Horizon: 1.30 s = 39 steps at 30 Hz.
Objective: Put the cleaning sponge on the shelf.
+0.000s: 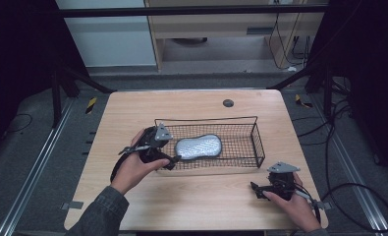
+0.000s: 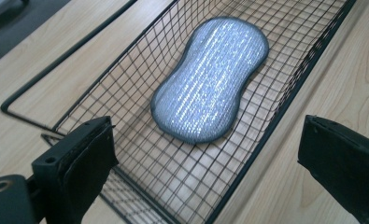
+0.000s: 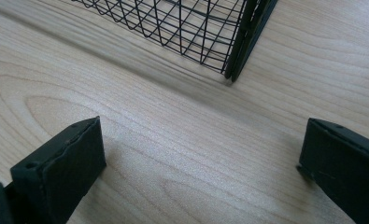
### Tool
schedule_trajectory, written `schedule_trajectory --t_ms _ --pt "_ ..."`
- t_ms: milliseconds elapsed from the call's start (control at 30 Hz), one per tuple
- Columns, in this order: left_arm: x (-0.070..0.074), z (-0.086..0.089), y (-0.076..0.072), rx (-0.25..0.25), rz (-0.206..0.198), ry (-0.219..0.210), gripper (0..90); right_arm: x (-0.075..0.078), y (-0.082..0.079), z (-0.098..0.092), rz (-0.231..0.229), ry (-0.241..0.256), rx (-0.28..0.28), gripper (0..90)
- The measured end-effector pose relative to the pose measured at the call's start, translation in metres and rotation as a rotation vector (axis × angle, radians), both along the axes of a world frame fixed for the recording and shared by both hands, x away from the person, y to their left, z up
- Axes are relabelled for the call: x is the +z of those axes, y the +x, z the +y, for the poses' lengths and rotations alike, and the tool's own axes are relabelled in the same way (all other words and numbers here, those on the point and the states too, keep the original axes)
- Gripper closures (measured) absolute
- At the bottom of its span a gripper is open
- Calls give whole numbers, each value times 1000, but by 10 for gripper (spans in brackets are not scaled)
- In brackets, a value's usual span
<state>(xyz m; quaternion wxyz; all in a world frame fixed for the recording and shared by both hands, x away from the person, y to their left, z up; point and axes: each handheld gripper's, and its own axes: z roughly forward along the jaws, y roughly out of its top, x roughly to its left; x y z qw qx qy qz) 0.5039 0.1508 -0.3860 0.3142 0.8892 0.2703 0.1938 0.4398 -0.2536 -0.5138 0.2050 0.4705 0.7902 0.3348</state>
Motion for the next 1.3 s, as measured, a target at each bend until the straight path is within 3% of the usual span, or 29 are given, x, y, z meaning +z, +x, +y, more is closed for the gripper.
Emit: schedule_trajectory --t_ms 467,767,1033,1300 --pt "-1 42 -13 86 -27 -49 33 0 0 0 -1 0 1 4" --pt "-9 84 -14 205 -39 -69 32 0 0 0 -3 -3 1 4" --pt "-31 117 -13 310 -14 -70 33 0 0 0 -1 -1 1 4" --pt "-54 137 -11 365 39 -45 33 0 0 0 -1 0 1 5"
